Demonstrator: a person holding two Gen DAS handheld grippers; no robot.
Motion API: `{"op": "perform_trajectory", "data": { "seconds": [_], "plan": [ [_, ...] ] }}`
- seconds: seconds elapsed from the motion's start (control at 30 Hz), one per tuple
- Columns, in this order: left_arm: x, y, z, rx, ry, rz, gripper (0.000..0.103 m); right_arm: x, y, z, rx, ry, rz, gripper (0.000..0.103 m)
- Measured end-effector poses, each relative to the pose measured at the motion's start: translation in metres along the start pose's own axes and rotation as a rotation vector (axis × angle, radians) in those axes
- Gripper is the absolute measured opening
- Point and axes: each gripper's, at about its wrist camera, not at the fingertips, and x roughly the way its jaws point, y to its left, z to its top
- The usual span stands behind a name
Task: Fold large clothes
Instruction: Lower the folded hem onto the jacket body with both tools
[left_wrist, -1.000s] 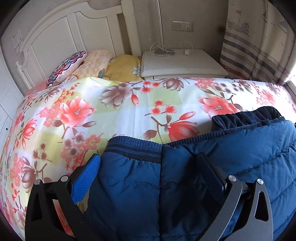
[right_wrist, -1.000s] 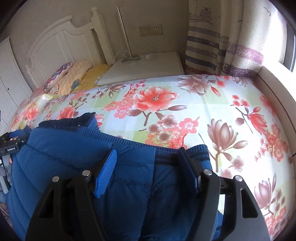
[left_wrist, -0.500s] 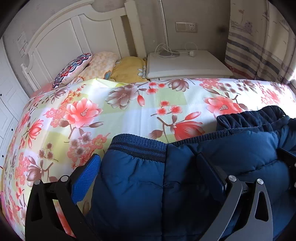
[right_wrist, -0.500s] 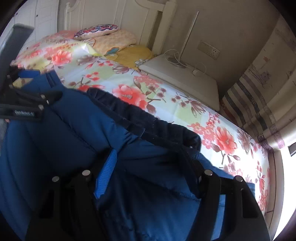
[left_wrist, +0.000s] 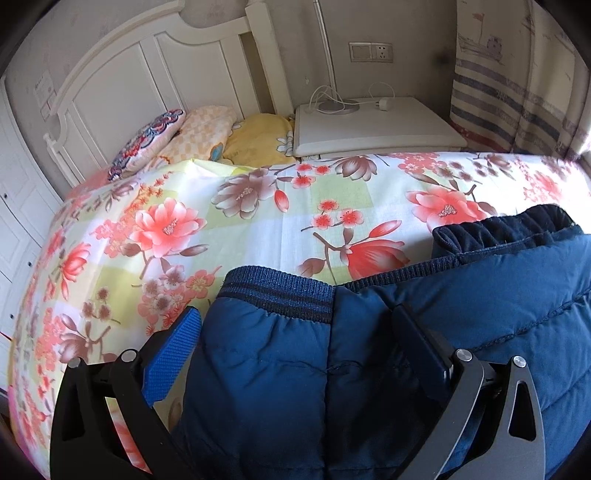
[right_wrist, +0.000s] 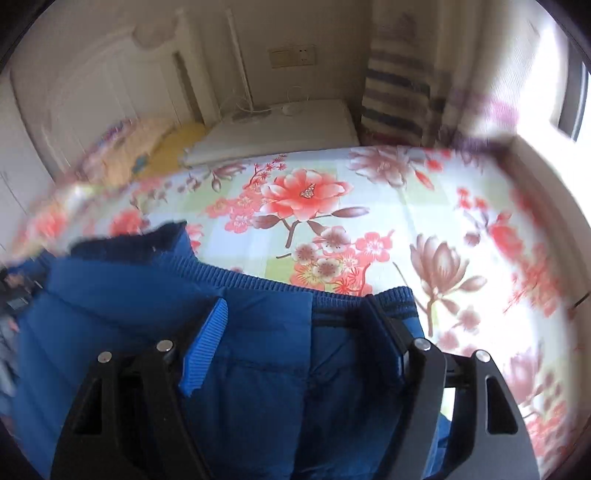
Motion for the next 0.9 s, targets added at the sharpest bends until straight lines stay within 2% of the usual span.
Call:
{"op": "perform_trajectory", "data": {
  "seconds": [0.07,0.1,0.2,0.27,0.3,0.37,0.43,0.47,0.63,0.9],
  "plan": [
    [-0.008,-0.004,0.005,0.019,0.000,0.012,0.099,0.001,0.007,-0.001,-0.028,-0.007,-0.033,0.073],
    [-0.016,-0.006,0.007,0.012,-0.011,-0.008,0.099,0.001,0.007,-0.002,-0.021,-0.008,-0.025,0.073],
    [-0.056,-0.026,0.022,-0.017,-0.090,-0.142,0.099,0.002,0.000,-0.002,-0.007,-0.010,-0.008,0.073],
    [-0.078,-0.064,0.034,0.051,-0.134,-0.208,0.099,0.003,0.000,-0.002,-0.019,-0.012,-0.023,0.073],
    [-0.082,-0.085,0.038,0.098,-0.147,-0.207,0.099,0.001,-0.002,-0.004,-0.021,-0.014,-0.027,0.073],
    [-0.075,-0.117,0.038,0.169,-0.141,-0.157,0.099,0.000,-0.001,-0.004,-0.021,-0.017,-0.030,0.073],
    [-0.036,-0.155,0.025,0.256,-0.045,-0.115,0.099,-0.001,0.000,-0.004,-0.019,-0.019,-0.028,0.073],
    [-0.025,-0.160,0.021,0.264,-0.024,-0.124,0.099,-0.002,-0.001,-0.004,-0.011,-0.023,-0.020,0.073],
    [-0.024,-0.140,0.018,0.170,-0.047,-0.201,0.099,0.000,0.000,-0.004,-0.006,-0.021,-0.015,0.073],
    [-0.022,-0.139,0.014,0.149,-0.066,-0.212,0.099,0.003,-0.004,-0.005,0.028,-0.019,0.019,0.073]
  ]
}}
